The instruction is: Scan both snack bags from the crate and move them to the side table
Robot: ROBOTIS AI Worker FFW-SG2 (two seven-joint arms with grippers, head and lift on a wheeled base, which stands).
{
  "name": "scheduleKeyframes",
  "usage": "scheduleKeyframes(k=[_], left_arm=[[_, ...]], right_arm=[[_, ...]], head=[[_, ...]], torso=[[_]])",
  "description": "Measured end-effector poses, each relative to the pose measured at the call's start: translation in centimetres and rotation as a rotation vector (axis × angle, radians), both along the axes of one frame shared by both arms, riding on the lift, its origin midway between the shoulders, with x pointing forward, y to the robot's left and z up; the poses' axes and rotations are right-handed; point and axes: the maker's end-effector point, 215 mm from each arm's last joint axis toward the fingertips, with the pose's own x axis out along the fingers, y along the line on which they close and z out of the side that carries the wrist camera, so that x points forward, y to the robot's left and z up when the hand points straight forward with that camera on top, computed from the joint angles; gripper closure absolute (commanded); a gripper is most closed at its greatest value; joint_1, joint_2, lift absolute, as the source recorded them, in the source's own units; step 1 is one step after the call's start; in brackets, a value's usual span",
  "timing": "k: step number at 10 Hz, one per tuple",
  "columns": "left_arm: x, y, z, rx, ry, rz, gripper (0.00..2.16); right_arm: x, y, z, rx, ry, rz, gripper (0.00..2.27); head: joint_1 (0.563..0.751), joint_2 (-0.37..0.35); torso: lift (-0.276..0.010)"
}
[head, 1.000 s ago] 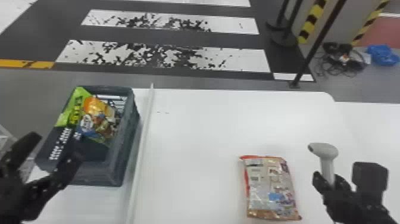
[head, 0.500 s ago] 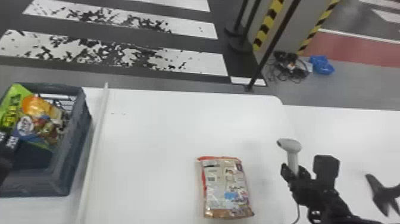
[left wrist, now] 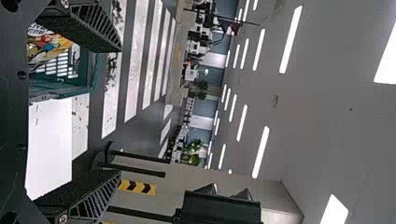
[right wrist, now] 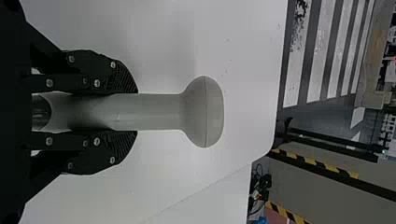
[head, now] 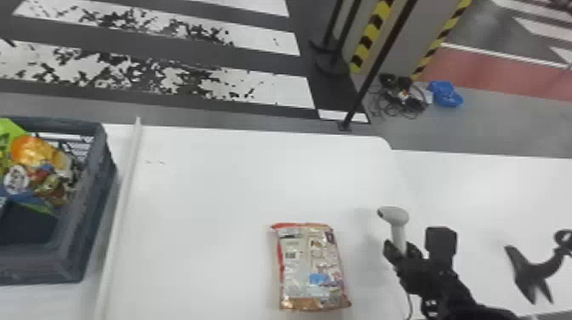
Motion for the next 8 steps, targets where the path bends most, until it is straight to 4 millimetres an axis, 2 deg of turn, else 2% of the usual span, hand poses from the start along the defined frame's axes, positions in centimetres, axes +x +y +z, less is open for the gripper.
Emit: scheduleKeyframes(k=[3,4,5,6,7,8], left_arm=[[-0.1,-0.3,0.1,0.0,-0.004,-0.01,0.07],[-0.1,-0.3,0.3,0.001,-0.009,-0.012,0.07],[-0.1,-0.3,0.5,0.001,-0.013,-0.013,0.07],[-0.1,-0.4,0.6,0.001,-0.015,-0.013,0.07],[-0.1,-0.4,0.6,0.001,-0.016,-0.013,0.07],[-0.1,-0.4,0.6,0.001,-0.016,-0.013,0.07]], right_arm=[[0.3,-0.7,-1.3,-0.021,0.009,0.009,2.24],[0.6,-1.1,-1.8,-0.033,0.007,0.01,2.12],[0.8,-1.3,-2.0,-0.041,0.002,0.009,1.87],[1.1,-1.4,-2.1,-0.048,-0.016,0.013,1.53],[1.2,-1.4,-2.1,-0.051,-0.026,0.016,1.38],[1.2,-1.5,-2.1,-0.051,-0.029,0.016,1.37]], head=[[0.695,-0.304],[0.695,-0.309],[0.695,-0.314],[0.695,-0.315],[0.695,-0.314],[0.695,-0.314]], torso=[[-0.029],[-0.029],[-0.029],[-0.029],[-0.029],[-0.029]])
